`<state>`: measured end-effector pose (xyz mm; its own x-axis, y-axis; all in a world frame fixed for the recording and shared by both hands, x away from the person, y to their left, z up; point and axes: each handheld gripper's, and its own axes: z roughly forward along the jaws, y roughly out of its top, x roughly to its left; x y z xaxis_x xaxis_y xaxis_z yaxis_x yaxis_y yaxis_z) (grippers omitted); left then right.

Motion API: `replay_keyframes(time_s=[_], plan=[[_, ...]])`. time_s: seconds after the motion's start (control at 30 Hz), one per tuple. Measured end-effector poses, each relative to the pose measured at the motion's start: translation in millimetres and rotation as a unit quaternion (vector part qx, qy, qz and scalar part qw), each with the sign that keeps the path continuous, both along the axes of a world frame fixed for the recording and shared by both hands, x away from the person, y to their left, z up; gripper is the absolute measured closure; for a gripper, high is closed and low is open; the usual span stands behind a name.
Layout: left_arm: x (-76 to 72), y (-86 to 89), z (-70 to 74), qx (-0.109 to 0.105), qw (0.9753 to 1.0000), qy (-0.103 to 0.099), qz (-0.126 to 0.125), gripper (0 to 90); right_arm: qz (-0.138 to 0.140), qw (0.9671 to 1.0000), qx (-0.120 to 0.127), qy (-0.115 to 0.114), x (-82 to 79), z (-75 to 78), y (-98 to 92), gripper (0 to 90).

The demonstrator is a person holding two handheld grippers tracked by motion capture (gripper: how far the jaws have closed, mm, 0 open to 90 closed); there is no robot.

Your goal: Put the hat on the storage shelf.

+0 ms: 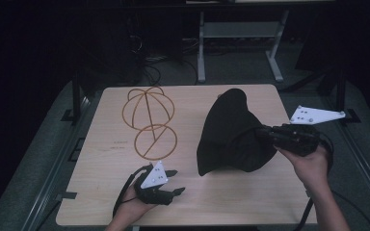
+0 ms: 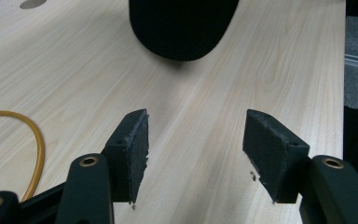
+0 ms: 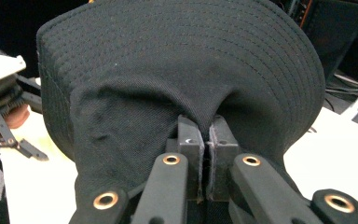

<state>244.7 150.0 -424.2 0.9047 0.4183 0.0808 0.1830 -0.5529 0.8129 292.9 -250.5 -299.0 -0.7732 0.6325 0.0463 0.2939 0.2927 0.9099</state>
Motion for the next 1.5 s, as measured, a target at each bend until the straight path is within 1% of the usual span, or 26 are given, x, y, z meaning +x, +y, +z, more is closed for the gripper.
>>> replay_keyframes(time_s=[0.13,0.2,0.23,0.27,0.4,0.47,0.5,0.53,0.57,0.6,0.63,0.7,0.73,0.77,0.8,0.83,0.9,0.97,1.0,1.07,1.13,1.2,1.27,1.33,1.43,1.5], plan=[[-0.1,0.9,-1.1,0.000,1.0000,0.002,-0.003,39.9,0.004,1.0000,0.006,0.002,7.7,7.6,4.4,86.2],[0.8,1.1,-1.8,0.002,1.0000,0.004,-0.004,38.3,0.008,1.0000,0.004,0.003,13.4,14.3,9.1,86.2],[1.3,0.9,-2.6,0.002,1.0000,0.005,-0.004,38.3,0.008,1.0000,0.004,0.003,13.4,14.3,9.1,86.2],[1.5,0.2,-4.2,0.000,0.9999,0.010,-0.002,36.9,0.013,0.9999,0.001,0.003,16.9,19.2,13.0,86.2],[2.1,0.0,-5.7,0.000,0.9999,0.012,-0.004,35.4,0.015,0.9999,-0.003,0.000,21.2,26.8,18.3,86.2],[1.9,-0.7,-6.5,-0.002,0.9999,0.012,-0.004,33.9,0.018,0.9998,-0.004,-0.004,24.0,33.4,22.6,86.2],[2.2,-0.7,-6.9,-0.002,0.9999,0.012,-0.005,32.1,0.021,0.9997,-0.006,-0.008,26.9,40.4,27.2,86.2],[3.3,-0.8,-7.9,-0.002,0.9999,0.014,-0.009,32.1,0.021,0.9997,-0.006,-0.008,26.9,40.4,27.2,86.2],[5.0,-0.9,-9.4,-0.002,0.9998,0.016,-0.011,30.6,0.025,0.9996,-0.006,-0.012,30.5,48.3,32.4,86.2],[5.0,-0.9,-9.4,-0.002,0.9998,0.016,-0.011,30.1,0.025,0.9996,-0.006,-0.012,30.5,48.3,32.4,86.2],[5.9,-0.9,-10.4,-0.001,0.9998,0.018,-0.011,29.6,0.027,0.9995,-0.003,-0.015,34.1,54.8,36.8,86.2],[6.3,0.1,-10.8,-0.003,0.9997,0.019,-0.012,29.4,0.028,0.9995,-0.002,-0.017,35.4,57.2,38.5,86.2],[6.7,0.9,-10.5,-0.002,0.9998,0.018,-0.012,29.3,0.031,0.9993,0.002,-0.019,39.6,63.8,44.0,86.2],[6.9,1.2,-10.8,-0.005,0.9997,0.020,-0.011,29.3,0.031,0.9993,0.002,-0.019,39.6,63.8,44.0,86.2],[7.6,2.0,-10.6,-0.005,0.9998,0.019,-0.010,29.1,0.036,0.9991,0.004,-0.021,43.3,69.4,49.8,86.2],[7.6,2.0,-10.6,-0.005,0.9998,0.019,-0.010,29.1,0.036,0.9991,0.004,-0.021,43.3,69.4,49.8,86.2],[8.4,2.3,-10.9,-0.006,0.9998,0.019,-0.009,28.8,0.043,0.9988,0.002,-0.024,48.1,77.6,59.6,86.1],[8.7,2.2,-11.0,-0.006,0.9998,0.019,-0.009,28.7,0.045,0.9987,0.002,-0.025,49.3,79.5,62.2,86.1],[9.2,2.3,-11.3,-0.003,0.9998,0.019,-0.011,28.5,0.052,0.9983,0.000,-0.028,53.2,85.2,70.1,86.1],[9.2,1.8,-11.8,-0.004,0.9997,0.022,-0.011,28.4,0.054,0.9982,0.000,-0.028,54.5,87.1,72.7,86.1],[10.3,1.3,-12.5,0.001,0.9997,0.020,-0.015,28.0,0.060,0.9978,-0.001,-0.029,58.8,92.6,80.9,86.1],[12.5,0.4,-13.5,-0.001,0.9997,0.021,-0.014,26.7,0.066,0.9973,-0.002,-0.032,64.3,99.0,92.4,86.1],[13.6,0.1,-13.8,-0.006,0.9996,0.023,-0.014,26.4,0.068,0.9972,-0.004,-0.033,65.8,100.4,95.4,86.1],[14.4,0.1,-13.8,-0.011,0.9996,0.022,-0.014,26.4,0.074,0.9968,-0.002,-0.030,73.6,105.4,109.2,86.1],[14.0,0.6,-13.3,-0.010,0.9996,0.022,-0.015,26.4,0.081,0.9963,-0.008,-0.029,80.2,109.9,122.7,86.1],[15.0,1.4,-12.9,-0.009,0.9996,0.021,-0.016,26.4,0.083,0.9961,-0.009,-0.027,82.2,111.3,127.0,86.0]])
